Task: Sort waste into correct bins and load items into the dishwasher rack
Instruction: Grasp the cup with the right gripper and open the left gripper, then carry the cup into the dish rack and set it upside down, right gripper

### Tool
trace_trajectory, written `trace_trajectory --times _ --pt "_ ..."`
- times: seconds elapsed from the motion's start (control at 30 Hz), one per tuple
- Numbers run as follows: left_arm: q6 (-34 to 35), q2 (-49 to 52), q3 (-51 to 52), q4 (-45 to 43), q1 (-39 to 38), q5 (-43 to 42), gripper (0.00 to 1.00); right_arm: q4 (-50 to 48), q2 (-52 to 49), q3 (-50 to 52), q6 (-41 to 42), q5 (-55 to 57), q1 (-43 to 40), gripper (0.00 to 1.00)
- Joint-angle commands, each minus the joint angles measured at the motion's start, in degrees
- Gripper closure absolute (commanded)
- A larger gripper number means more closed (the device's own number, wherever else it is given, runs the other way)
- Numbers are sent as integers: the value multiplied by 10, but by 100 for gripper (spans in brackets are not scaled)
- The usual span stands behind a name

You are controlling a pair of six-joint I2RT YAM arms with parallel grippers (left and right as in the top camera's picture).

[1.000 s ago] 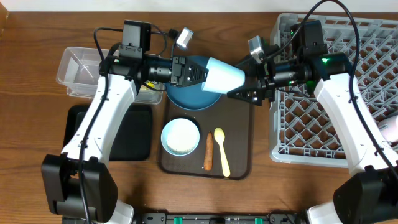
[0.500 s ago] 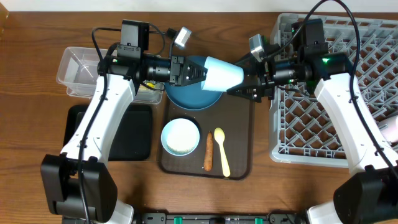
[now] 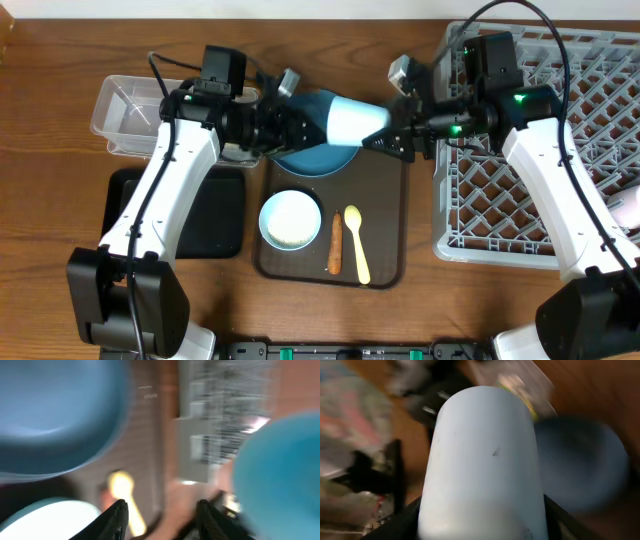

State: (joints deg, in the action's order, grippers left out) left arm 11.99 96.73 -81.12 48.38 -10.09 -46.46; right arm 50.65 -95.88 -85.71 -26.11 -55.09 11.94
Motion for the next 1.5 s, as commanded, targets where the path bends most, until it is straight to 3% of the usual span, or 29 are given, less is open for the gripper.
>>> trace_trajectory --times 0.0,0.13,0.4,0.93,1.17,1.47 --pt "-10 -8 -4 28 3 173 51 20 2 -2 94 177 1 85" --pt "-22 -40 -4 66 14 258 50 69 14 -12 124 274 -16 94" --pt "-21 -126 -4 105 36 356 46 160 56 -76 188 409 -92 96" --pt "-21 -141 -4 108 36 358 44 236 59 -96 292 536 -332 99" --pt "-21 -140 -4 108 36 358 44 267 36 -71 318 606 -387 99" --pt "-21 -140 -4 111 36 358 44 269 -4 -64 330 604 -425 99"
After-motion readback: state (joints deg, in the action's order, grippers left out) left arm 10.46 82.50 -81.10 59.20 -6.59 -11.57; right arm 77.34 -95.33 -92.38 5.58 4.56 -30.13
